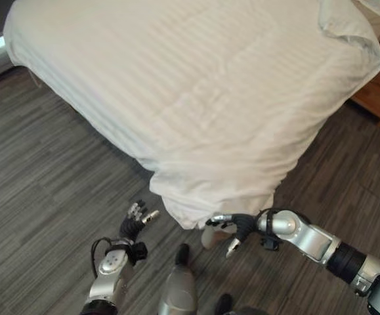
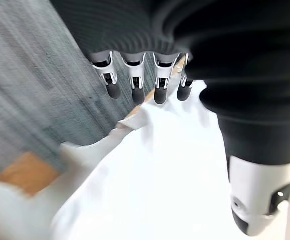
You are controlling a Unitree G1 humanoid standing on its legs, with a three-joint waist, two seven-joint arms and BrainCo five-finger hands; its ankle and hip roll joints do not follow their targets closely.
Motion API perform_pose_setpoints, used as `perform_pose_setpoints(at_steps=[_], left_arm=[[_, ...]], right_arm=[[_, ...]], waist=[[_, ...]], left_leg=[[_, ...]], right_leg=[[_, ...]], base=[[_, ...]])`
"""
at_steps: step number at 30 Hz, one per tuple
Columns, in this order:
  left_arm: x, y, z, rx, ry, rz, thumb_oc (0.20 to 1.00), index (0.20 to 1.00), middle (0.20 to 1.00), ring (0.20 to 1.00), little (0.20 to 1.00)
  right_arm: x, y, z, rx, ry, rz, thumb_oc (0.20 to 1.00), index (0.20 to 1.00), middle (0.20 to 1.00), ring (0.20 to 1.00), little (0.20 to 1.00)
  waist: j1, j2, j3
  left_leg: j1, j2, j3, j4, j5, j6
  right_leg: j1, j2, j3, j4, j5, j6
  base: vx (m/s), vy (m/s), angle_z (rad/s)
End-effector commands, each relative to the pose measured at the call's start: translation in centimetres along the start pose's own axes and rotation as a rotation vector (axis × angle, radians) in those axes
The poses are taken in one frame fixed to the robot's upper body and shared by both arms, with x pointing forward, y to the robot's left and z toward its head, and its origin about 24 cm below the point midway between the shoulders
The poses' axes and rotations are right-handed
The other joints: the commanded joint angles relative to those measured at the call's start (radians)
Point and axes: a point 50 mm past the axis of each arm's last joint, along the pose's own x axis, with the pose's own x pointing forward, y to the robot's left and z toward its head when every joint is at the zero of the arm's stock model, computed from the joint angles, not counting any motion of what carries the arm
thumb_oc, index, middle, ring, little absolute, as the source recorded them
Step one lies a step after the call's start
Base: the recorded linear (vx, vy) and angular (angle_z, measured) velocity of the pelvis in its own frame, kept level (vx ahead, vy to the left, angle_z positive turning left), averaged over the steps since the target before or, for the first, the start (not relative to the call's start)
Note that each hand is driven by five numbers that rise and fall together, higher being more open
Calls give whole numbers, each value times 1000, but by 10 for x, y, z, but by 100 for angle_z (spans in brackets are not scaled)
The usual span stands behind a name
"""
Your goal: Making the bed.
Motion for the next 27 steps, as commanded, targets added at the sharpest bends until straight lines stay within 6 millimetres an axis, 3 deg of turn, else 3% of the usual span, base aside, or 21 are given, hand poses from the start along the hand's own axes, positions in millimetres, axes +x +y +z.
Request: perform_pose_setpoints(at_steps=[1, 3, 5, 6, 7, 8, 9, 10, 11, 15, 18, 19, 20, 21, 25, 26, 27], left_arm=[[0, -12, -6, 12, 27, -73, 1000, 1000, 1000, 1000, 1000], [-4, -13, -10, 14, 35, -85, 1000, 1000, 1000, 1000, 1000], [-8, -13, -15, 20, 51, -100, 1000, 1000, 1000, 1000, 1000], [-10, -12, -15, 26, 53, -109, 1000, 1000, 1000, 1000, 1000], [-10, -12, -14, 22, 50, -112, 1000, 1000, 1000, 1000, 1000], [-12, -14, -16, 20, 53, -119, 1000, 1000, 1000, 1000, 1000], [-12, -14, -16, 20, 53, -119, 1000, 1000, 1000, 1000, 1000], [-16, -13, -22, 23, 73, -121, 1000, 1000, 1000, 1000, 1000], [-19, -12, -24, 25, 79, -126, 1000, 1000, 1000, 1000, 1000], [-29, -13, -24, 28, 76, -171, 1000, 1000, 1000, 1000, 1000], [-35, -7, -28, 30, 97, -171, 1000, 1000, 1000, 1000, 1000], [-36, -4, -31, 46, 115, -166, 1000, 1000, 1000, 1000, 1000], [-36, -3, -31, 47, 114, -161, 1000, 1000, 1000, 1000, 1000], [-35, -3, -31, 47, 114, -161, 1000, 1000, 1000, 1000, 1000], [-29, -13, -23, 31, 82, -189, 1000, 1000, 1000, 1000, 1000], [-29, -13, -23, 31, 81, -189, 1000, 1000, 1000, 1000, 1000], [-27, -19, -21, 39, 76, -217, 1000, 1000, 1000, 1000, 1000]], right_arm=[[-8, -8, 7, 43, -85, -76, 1000, 1000, 1000, 1000, 1000], [-19, -9, -7, 78, -38, -108, 1000, 1000, 1000, 1000, 1000], [-30, -9, -17, 122, -17, -144, 1000, 1000, 1000, 1000, 1000], [-45, -12, -22, 192, -42, -223, 1000, 1000, 1000, 1000, 1000], [-49, -13, -23, 242, -70, -261, 1000, 1000, 1000, 1000, 1000], [-54, -13, -30, 337, -99, -317, 1000, 1000, 1000, 1000, 1000], [-54, -13, -30, 337, -99, -317, 1000, 1000, 1000, 1000, 1000], [-60, -15, -30, 416, -158, -389, 1000, 1000, 1000, 1000, 1000], [-60, -14, -33, 439, -161, -395, 1000, 1000, 1000, 1000, 1000], [-51, -14, -37, 595, -228, -449, 1000, 1000, 1000, 1000, 1000], [-36, -25, -27, 595, -263, -454, 1000, 1000, 1000, 1000, 1000], [-24, -38, -18, 587, -287, -468, 925, 925, 925, 925, 925], [-20, -43, -13, 588, -303, -484, 200, 200, 200, 200, 200], [-19, -44, -12, 588, -304, -484, 200, 200, 200, 200, 200], [-3, -84, 4, 582, -325, -607, 200, 200, 200, 200, 200], [-3, -84, 5, 581, -325, -607, 200, 200, 200, 200, 200], [-8, -107, 10, 530, -307, -684, 200, 200, 200, 200, 200]], waist=[[5, 19, -40], [-8, 11, -33], [-40, -7, -47], [-71, -25, -59], [-81, -26, -72], [-98, -6, -94], [-97, -6, -93], [-120, 12, -131], [-122, 19, -140], [-118, 42, -150], [-95, 58, -134], [-77, 72, -117], [-70, 79, -109], [-70, 78, -109], [-31, 117, -56], [-31, 117, -56], [-16, 127, -41]], left_leg=[[-111, -109, -47, -75, 146, -26], [-97, -124, -77, 55, 90, -8], [-75, -113, -45, 171, 32, 20], [-68, -83, -15, 309, 6, 30], [-45, -76, -21, 296, -7, 32], [39, -91, -50, 164, -44, 39], [41, -91, -49, 163, -43, 39], [121, -97, -40, -7, -78, 48], [145, -103, -47, -55, -75, 47], [148, -121, -71, -101, -72, 51], [135, -131, -76, -101, -75, 58], [119, -136, -81, -101, -74, 61], [110, -139, -82, -101, -74, 62], [109, -139, -82, -101, -74, 62], [34, -152, -105, -101, -55, 63], [33, -152, -105, -101, -55, 63], [9, -156, -115, -101, -49, 63]], right_leg=[[-49, -18, 42, 47, -23, -10], [-70, -41, 42, 48, 8, -12], [-86, -69, 33, 34, 32, -14], [-95, -89, 15, 18, 50, -21], [-98, -92, 11, 14, 51, -19], [-97, -87, 10, 13, 48, -4], [-96, -87, 10, 13, 48, -4], [-101, -82, 8, 13, 50, 8], [-104, -80, 7, 13, 49, 10], [-133, -92, -4, 13, 54, 19], [-145, -102, -3, 13, 61, 26], [-161, -108, 0, 13, 68, 29], [-172, -109, 1, 13, 71, 30], [-173, -109, 1, 13, 71, 30], [-246, -118, -12, 13, 94, 34], [-246, -119, -12, 13, 94, 34], [-267, -121, -18, 13, 98, 36]], base=[[-531, -106, 27], [-411, -43, 9], [-271, -19, -15], [-164, -13, 3], [-84, 45, 42], [34, 69, 62], [96, 138, 47], [75, 101, 46], [68, 140, 40], [9, 76, 14], [-17, 64, 2], [-68, 81, 4], [-65, 64, 5], [-80, 45, 17], [-119, 49, 34], [-73, 43, -2], [-45, 25, 15]])
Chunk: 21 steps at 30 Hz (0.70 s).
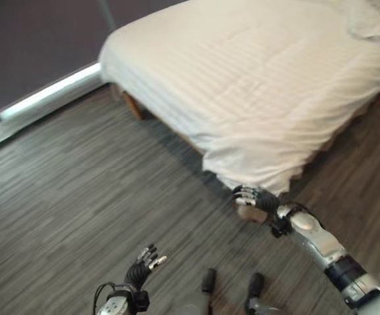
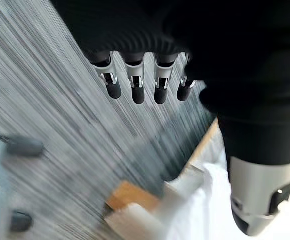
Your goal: Making the bed.
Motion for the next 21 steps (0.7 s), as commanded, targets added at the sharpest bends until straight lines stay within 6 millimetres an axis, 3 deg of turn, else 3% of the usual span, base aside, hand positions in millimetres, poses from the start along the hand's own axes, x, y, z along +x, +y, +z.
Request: perform_pose_setpoints(at_steps=[1, 3, 5, 9, 14, 21], left_arm=[[23, -12, 39, 29, -138, -68, 1000, 1000, 1000, 1000, 1000], [24, -14, 41, 41, -143, -82, 1000, 1000, 1000, 1000, 1000], [26, -18, 43, 53, -146, -108, 1000, 1000, 1000, 1000, 1000], [29, -21, 42, 68, -134, -129, 1000, 1000, 1000, 1000, 1000], [32, -25, 47, 90, -144, -148, 1000, 1000, 1000, 1000, 1000], [35, -29, 51, 99, -153, -159, 1000, 1000, 1000, 1000, 1000]], right_arm=[[8, -27, 51, -74, -161, -110, 200, 200, 200, 200, 200], [10, -36, 59, -48, -187, -151, 200, 200, 200, 200, 200], [11, -57, 90, -1, -274, -235, 200, 200, 200, 200, 200], [9, -74, 109, 67, -333, -296, 200, 200, 200, 200, 200], [1, -98, 149, 105, -435, -386, 200, 200, 200, 200, 200], [-3, -114, 163, 164, -462, -446, 200, 200, 200, 200, 200]], waist=[[21, -18, 62], [28, -15, 67], [43, -11, 83], [55, -7, 100], [69, -9, 125], [81, -2, 153]], left_leg=[[3, -17, -58, 0, 82, -8], [-7, -19, -60, 0, 84, -8], [-31, -22, -68, 0, 88, -7], [-56, -26, -74, 0, 91, -6], [-96, -33, -84, 0, 99, -6], [-131, -36, -87, 0, 102, -4]], right_leg=[[137, -16, -6, 17, -66, 49], [130, -17, -10, 17, -64, 51], [108, -20, -14, 17, -59, 54], [88, -22, -19, 17, -56, 55], [51, -24, -22, 17, -49, 59], [20, -29, -19, 17, -41, 62]], base=[[-45, 35, 29], [-9, 22, 5], [-3, 12, -5], [-12, 18, 7], [2, 16, 8], [6, 16, 3]])
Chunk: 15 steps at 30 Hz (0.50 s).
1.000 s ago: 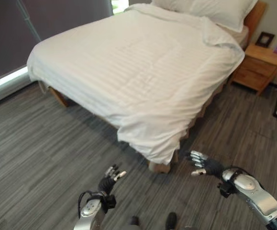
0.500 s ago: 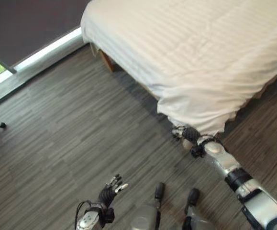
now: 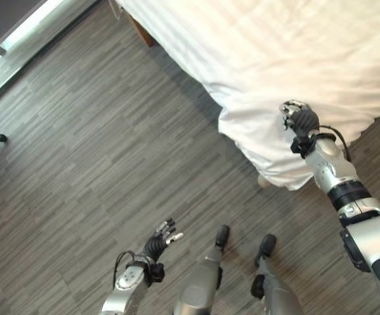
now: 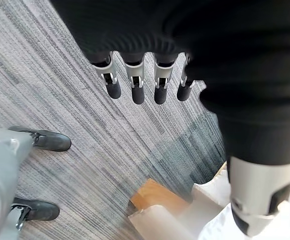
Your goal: Making the bed.
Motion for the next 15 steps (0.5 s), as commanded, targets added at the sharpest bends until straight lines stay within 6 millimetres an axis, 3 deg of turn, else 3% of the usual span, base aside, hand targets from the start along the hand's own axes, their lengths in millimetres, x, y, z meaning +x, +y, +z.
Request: perform_pose_setpoints(at_steps=[1, 7, 12, 15], left_arm=[[-2, -2, 4, 23, -17, -42, 1000, 1000, 1000, 1000, 1000], [2, -10, 9, 13, -42, -61, 1000, 1000, 1000, 1000, 1000], [5, -17, 10, 13, -49, -80, 1000, 1000, 1000, 1000, 1000], [5, -18, 16, 8, -77, -83, 1000, 1000, 1000, 1000, 1000]], right_arm=[[4, -8, 25, 38, -98, -30, 200, 200, 200, 200, 200], [3, -18, 15, 91, -70, -89, 200, 200, 200, 200, 200], [-8, -21, -23, 89, 41, -95, 200, 200, 200, 200, 200], [-15, -43, -31, 65, 87, -172, 200, 200, 200, 200, 200]], waist=[[39, -24, -10], [44, -17, 14], [37, -14, 32], [35, -7, 52]], left_leg=[[-69, -35, -34, 0, 56, -8], [-92, -39, -36, 0, 61, -8], [-108, -41, -35, 0, 62, -4], [-126, -43, -34, 0, 62, -4]], right_leg=[[66, -33, 6, 12, -122, 82], [43, -34, 10, 12, -115, 86], [26, -35, 13, 12, -112, 87], [8, -37, 16, 12, -108, 89]], base=[[0, 0, 0], [1, 1, -1], [0, 4, 1], [0, 0, 0]])
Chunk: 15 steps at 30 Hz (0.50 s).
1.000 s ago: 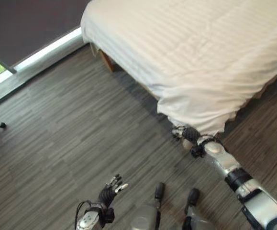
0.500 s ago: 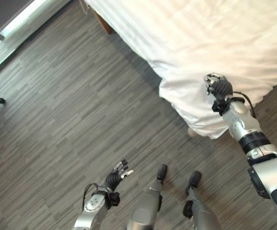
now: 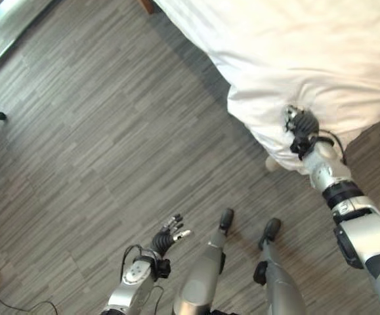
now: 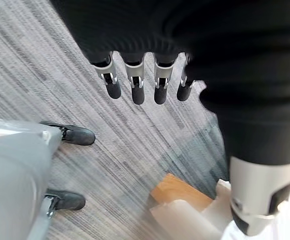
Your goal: Making the bed.
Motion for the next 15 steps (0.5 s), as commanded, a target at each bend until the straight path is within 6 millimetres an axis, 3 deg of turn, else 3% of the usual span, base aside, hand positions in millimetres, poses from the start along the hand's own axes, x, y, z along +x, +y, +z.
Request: perform_pose_setpoints(at_steps=[1, 4, 5, 6, 7, 8, 9, 11, 14, 15], left_arm=[[1, -2, 13, -10, -70, -21, 1000, 1000, 1000, 1000, 1000], [0, -3, 18, -17, -94, -23, 1000, 1000, 1000, 1000, 1000], [1, -3, 18, -17, -94, -23, 1000, 1000, 1000, 1000, 1000], [0, -3, 18, -20, -97, -16, 1000, 1000, 1000, 1000, 1000], [0, -3, 19, -19, -98, -17, 1000, 1000, 1000, 1000, 1000], [0, -2, 18, -21, -94, -11, 1000, 1000, 1000, 1000, 1000], [1, 0, 16, -28, -92, 17, 1000, 1000, 1000, 1000, 1000], [1, 1, 14, -29, -86, 29, 1000, 1000, 1000, 1000, 1000], [0, 6, 15, -28, -93, 60, 1000, 1000, 1000, 1000, 1000], [-1, 10, 18, -19, -104, 73, 1000, 1000, 1000, 1000, 1000]], right_arm=[[2, -18, 34, -23, -90, -43, 200, 200, 200, 200, 200], [-6, -58, 45, 45, -112, -198, 200, 200, 200, 200, 200], [-6, -59, 45, 45, -113, -199, 200, 200, 200, 200, 200], [-14, -82, 49, 120, -144, -291, 200, 200, 200, 200, 200], [-14, -83, 49, 121, -145, -292, 200, 200, 200, 200, 200], [-20, -95, 48, 143, -150, -338, 200, 200, 200, 200, 200], [-34, -119, 42, 240, -186, -452, 200, 200, 200, 200, 200], [-42, -129, 30, 274, -178, -498, 200, 200, 200, 200, 200], [-83, -170, -22, 284, -63, -688, 200, 200, 200, 200, 200], [-118, -191, -61, 237, 73, -778, 200, 200, 200, 200, 200]], waist=[[16, 2, -7], [14, 12, 16], [15, 12, 16], [8, 16, 26], [8, 16, 25], [5, 17, 28], [-10, 16, 36], [-17, 13, 35], [-43, 5, 33], [-65, -5, 27]], left_leg=[[-22, -29, -35, -20, 58, -12], [-43, -31, -33, -20, 59, -14], [-44, -31, -32, -20, 59, -14], [-51, -32, -33, -20, 59, -15], [-56, -33, -33, -20, 64, -14], [-58, -34, -32, -20, 65, -15], [-55, -33, -30, -20, 58, -15], [-58, -34, -30, -20, 62, -14], [-45, -35, -26, -20, 55, -11], [-36, -34, -27, -20, 51, -9]], right_leg=[[104, -27, 2, 16, -116, 86], [80, -27, 7, 16, -110, 92], [80, -27, 8, 16, -110, 92], [70, -25, 11, 16, -109, 93], [66, -26, 10, 16, -105, 93], [62, -25, 12, 16, -104, 94], [63, -24, 17, 16, -107, 96], [60, -24, 18, 16, -103, 97], [72, -24, 23, 16, -109, 97], [80, -26, 21, 16, -112, 97]], base=[[0, 0, 0], [-22, 5, -1], [0, 0, 0], [0, 0, 0], [0, 0, 0], [-4, 32, -1], [12, 36, -1], [-1, 16, 1], [7, 20, -2], [24, 5, 5]])
